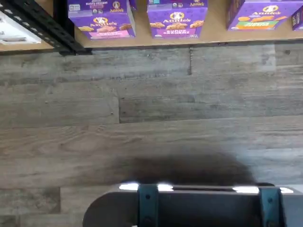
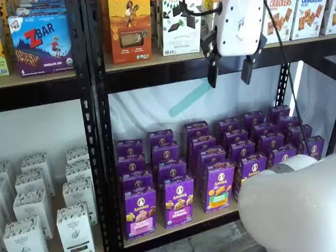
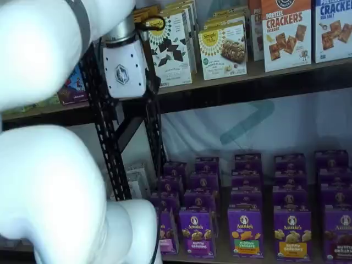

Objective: Pick up the purple box with a pink patch in the middle, on the bottom shelf, the first box from the left

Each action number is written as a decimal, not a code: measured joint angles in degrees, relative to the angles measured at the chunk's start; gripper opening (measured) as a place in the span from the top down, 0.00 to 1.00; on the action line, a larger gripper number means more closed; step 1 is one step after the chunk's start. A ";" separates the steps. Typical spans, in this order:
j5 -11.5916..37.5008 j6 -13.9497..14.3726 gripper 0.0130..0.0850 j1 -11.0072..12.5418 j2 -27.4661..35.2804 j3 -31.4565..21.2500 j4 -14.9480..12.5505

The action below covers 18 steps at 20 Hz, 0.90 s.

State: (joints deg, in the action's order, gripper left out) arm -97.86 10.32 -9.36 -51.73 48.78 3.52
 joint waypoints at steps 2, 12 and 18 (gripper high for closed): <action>1.71 -0.28 0.00 0.30 -0.29 -1.35 0.51; 8.62 -0.14 0.00 -0.27 0.60 -7.80 1.28; 13.47 1.05 0.00 -1.79 0.49 -11.18 0.80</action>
State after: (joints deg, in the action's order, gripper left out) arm -84.40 11.37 -11.15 -51.24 37.60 4.32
